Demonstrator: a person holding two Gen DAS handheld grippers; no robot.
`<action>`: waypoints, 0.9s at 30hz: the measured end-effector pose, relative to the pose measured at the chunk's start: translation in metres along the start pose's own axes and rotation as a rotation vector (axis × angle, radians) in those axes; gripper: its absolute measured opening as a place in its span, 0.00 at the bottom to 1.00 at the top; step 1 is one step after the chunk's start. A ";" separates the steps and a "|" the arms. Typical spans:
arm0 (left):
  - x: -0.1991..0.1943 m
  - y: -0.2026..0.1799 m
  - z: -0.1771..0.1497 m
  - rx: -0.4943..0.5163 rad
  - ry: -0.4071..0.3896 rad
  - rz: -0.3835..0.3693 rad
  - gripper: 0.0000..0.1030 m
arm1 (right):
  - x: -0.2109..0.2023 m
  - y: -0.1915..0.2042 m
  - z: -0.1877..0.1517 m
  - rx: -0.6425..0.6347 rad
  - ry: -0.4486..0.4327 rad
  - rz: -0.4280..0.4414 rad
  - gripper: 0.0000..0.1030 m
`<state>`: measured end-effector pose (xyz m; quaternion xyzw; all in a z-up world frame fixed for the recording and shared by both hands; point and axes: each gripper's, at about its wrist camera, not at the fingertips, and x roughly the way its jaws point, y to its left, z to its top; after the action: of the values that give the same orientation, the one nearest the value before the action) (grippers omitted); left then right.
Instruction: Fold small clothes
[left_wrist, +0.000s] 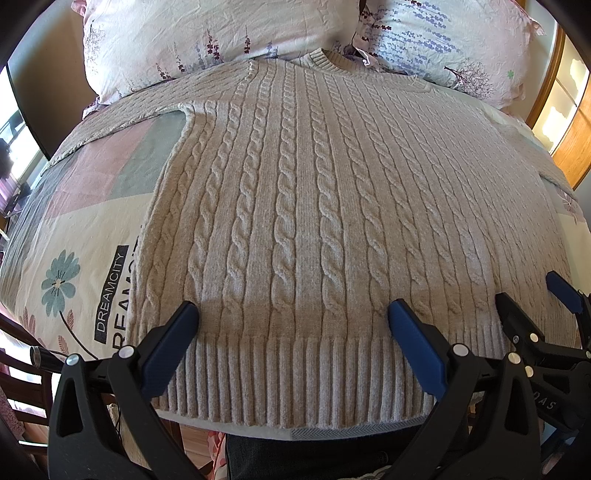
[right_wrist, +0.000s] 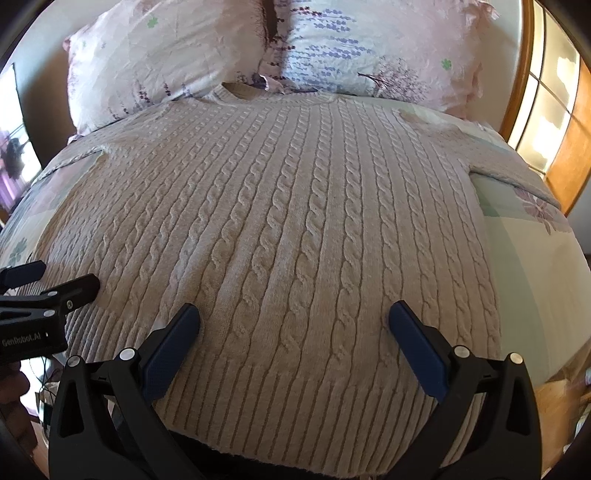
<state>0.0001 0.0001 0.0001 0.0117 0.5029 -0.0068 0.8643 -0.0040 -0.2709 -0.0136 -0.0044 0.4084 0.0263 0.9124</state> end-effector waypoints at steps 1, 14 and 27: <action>0.000 0.000 0.000 0.001 0.002 0.000 0.98 | -0.001 -0.001 -0.002 -0.012 -0.019 0.013 0.99; 0.012 0.117 0.074 -0.173 -0.027 -0.082 0.98 | -0.009 -0.298 0.075 0.710 -0.157 -0.010 0.65; 0.062 0.300 0.126 -0.532 -0.154 -0.004 0.98 | 0.050 -0.485 0.065 1.247 -0.148 -0.135 0.24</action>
<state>0.1478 0.2969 0.0123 -0.2173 0.4197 0.1230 0.8726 0.1031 -0.7508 -0.0143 0.5044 0.2817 -0.2739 0.7689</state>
